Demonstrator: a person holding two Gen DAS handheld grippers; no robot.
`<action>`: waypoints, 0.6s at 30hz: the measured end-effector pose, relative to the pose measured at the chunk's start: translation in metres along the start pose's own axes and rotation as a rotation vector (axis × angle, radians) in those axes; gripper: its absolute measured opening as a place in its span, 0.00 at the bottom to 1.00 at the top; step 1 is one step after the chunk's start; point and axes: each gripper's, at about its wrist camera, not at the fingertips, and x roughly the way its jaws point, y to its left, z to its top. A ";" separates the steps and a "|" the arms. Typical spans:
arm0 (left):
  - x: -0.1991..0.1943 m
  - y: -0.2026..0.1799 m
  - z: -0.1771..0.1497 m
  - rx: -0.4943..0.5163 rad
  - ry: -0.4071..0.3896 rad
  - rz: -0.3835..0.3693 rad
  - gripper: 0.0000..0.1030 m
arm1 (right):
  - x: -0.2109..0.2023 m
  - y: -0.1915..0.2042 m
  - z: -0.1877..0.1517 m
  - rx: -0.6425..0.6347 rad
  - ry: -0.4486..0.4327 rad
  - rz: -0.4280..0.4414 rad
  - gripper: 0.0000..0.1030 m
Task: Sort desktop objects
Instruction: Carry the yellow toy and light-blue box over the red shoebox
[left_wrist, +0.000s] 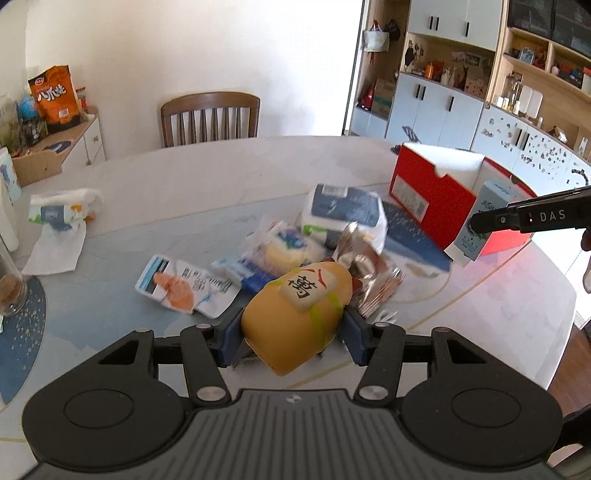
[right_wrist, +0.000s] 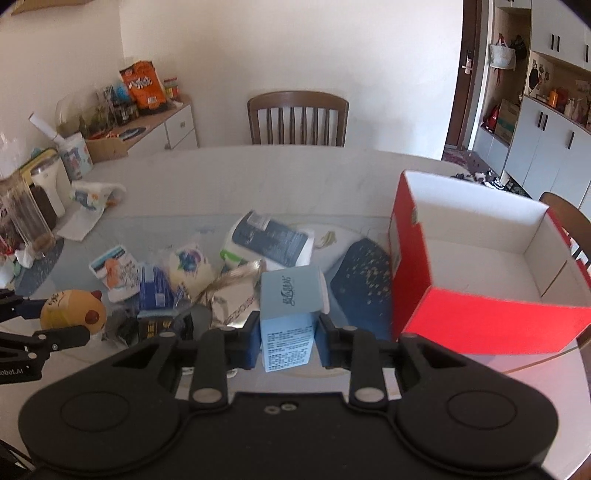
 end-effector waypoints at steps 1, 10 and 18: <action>-0.002 -0.004 0.002 -0.002 -0.004 0.002 0.53 | -0.003 -0.004 0.003 0.004 0.000 0.002 0.27; -0.009 -0.046 0.031 -0.009 -0.046 0.014 0.52 | -0.024 -0.060 0.025 0.010 -0.031 0.041 0.27; 0.006 -0.109 0.070 0.042 -0.086 -0.017 0.52 | -0.033 -0.123 0.041 0.028 -0.066 0.049 0.27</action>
